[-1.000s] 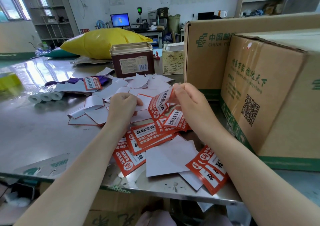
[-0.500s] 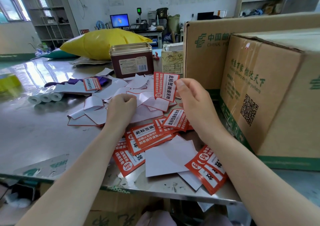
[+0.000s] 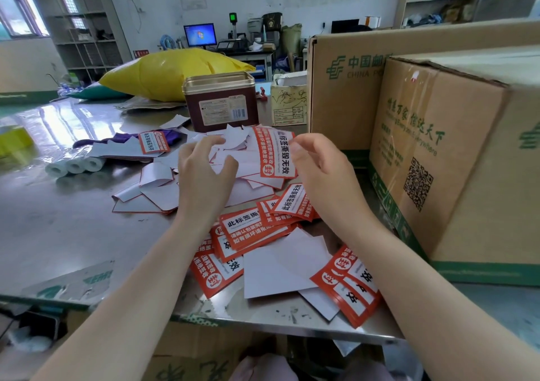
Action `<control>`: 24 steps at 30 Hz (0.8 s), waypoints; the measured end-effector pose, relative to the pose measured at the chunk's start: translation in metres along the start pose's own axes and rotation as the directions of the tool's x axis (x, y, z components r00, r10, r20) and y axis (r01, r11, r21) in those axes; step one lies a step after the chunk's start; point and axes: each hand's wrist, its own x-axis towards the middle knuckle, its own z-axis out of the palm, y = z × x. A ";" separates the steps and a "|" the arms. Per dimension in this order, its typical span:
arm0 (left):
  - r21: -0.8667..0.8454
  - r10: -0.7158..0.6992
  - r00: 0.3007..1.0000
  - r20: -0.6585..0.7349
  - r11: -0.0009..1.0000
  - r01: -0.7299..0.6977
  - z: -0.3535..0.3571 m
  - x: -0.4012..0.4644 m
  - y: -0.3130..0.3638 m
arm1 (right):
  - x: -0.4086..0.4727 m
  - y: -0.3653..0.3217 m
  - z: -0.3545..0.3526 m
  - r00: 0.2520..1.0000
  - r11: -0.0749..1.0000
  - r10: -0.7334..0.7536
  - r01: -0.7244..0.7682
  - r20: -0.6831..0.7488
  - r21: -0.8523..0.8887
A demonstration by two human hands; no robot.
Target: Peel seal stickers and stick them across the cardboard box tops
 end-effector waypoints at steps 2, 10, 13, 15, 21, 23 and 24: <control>-0.051 0.134 0.991 -0.017 0.990 -0.135 0.000 -0.003 0.003 | -0.002 -0.001 0.001 0.998 0.993 -0.052 0.054 0.027 -0.103; -0.041 0.375 0.927 0.004 0.926 -0.374 0.003 -0.004 0.003 | -0.003 0.000 0.006 0.982 0.948 -0.174 0.188 0.076 -0.257; -0.042 0.382 0.924 -0.010 0.923 -0.382 0.003 -0.005 0.005 | -0.004 -0.001 0.006 0.982 0.953 -0.174 0.185 0.068 -0.238; -0.033 0.379 0.925 -0.014 0.925 -0.379 0.003 -0.005 0.005 | -0.004 -0.002 0.006 0.986 0.963 -0.157 0.167 0.062 -0.210; -0.019 0.388 0.921 -0.033 0.921 -0.389 0.005 -0.006 0.006 | -0.005 -0.003 0.006 0.986 0.970 -0.163 0.167 0.037 -0.175; -0.021 0.390 0.920 -0.039 0.920 -0.391 0.005 -0.006 0.005 | -0.006 -0.003 0.006 0.984 0.968 -0.179 0.180 0.025 -0.175; -0.029 0.385 0.922 -0.043 0.922 -0.386 0.005 -0.006 0.005 | -0.005 -0.003 0.006 0.982 0.968 -0.187 0.186 0.010 -0.167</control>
